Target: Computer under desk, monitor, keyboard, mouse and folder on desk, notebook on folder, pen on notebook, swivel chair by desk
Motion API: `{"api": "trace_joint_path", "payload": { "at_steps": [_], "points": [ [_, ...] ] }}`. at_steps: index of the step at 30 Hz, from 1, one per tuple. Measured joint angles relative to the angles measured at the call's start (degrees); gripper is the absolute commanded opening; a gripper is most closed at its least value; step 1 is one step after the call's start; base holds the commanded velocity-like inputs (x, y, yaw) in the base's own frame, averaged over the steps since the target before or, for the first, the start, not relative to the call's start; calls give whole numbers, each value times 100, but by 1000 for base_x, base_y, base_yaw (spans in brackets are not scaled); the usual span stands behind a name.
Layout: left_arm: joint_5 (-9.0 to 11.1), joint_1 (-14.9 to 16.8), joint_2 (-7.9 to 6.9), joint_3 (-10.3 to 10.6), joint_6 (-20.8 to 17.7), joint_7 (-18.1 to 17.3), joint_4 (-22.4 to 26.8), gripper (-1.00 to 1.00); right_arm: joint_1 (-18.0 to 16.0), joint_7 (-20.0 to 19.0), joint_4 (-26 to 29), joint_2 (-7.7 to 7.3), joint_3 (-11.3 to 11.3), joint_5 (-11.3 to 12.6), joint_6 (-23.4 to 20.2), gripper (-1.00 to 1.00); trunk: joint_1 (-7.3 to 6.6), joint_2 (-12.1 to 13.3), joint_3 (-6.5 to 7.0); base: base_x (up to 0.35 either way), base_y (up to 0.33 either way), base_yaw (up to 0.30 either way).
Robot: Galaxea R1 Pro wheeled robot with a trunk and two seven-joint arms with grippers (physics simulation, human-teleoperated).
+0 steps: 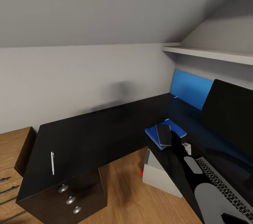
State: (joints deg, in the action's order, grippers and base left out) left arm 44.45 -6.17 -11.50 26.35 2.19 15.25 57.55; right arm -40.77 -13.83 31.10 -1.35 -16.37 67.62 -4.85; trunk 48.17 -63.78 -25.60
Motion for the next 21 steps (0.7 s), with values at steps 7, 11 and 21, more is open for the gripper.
{"api": "trace_joint_path", "payload": {
  "at_steps": [7,11,21],
  "points": [
    [8,1,56,3,-11,8,-121,100,3,20,-6,350,744,-1018,72,100,-154,281,126,0,0,0],
    [-2,0,73,2,-12,8,-138,100,17,363,-5,691,1135,-2480,132,100,-242,442,198,0,0,0],
    [-12,0,76,-5,-2,8,-142,100,52,2244,-14,1121,1830,-5091,91,100,-462,843,378,0,0,0]
  ]
}}
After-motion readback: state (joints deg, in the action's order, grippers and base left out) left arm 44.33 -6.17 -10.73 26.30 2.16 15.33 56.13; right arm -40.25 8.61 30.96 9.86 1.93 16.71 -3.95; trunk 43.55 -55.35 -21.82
